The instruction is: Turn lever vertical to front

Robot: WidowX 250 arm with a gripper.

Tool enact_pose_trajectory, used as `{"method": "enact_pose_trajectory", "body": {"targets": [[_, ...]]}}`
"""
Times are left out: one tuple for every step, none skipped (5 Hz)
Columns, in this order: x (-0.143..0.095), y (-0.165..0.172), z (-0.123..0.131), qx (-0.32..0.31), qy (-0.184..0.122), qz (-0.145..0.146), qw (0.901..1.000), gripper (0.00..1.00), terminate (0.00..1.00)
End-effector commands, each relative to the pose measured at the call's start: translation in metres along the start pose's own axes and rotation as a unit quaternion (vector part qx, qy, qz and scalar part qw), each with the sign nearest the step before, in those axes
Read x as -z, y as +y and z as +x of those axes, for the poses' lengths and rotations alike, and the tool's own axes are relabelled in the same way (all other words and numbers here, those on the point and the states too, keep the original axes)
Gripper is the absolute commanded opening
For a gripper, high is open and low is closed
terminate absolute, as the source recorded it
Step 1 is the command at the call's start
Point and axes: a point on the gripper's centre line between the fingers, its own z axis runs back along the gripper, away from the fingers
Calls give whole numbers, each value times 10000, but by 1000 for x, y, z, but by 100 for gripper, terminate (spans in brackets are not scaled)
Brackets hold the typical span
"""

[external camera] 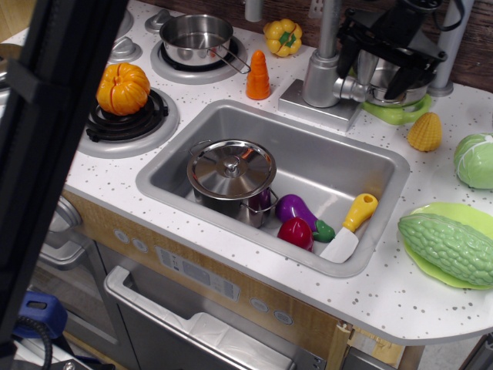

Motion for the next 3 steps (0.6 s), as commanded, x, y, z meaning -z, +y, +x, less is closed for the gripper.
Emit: {"method": "enact_pose_trajectory", "body": {"targets": [[-49, 14, 33, -281, -839, -218, 9958, 100, 0], [-41, 21, 45, -188, -976, -239, 9948, 100, 0], [-38, 23, 52, -128, -1065, -296, 9938, 100, 0]]}}
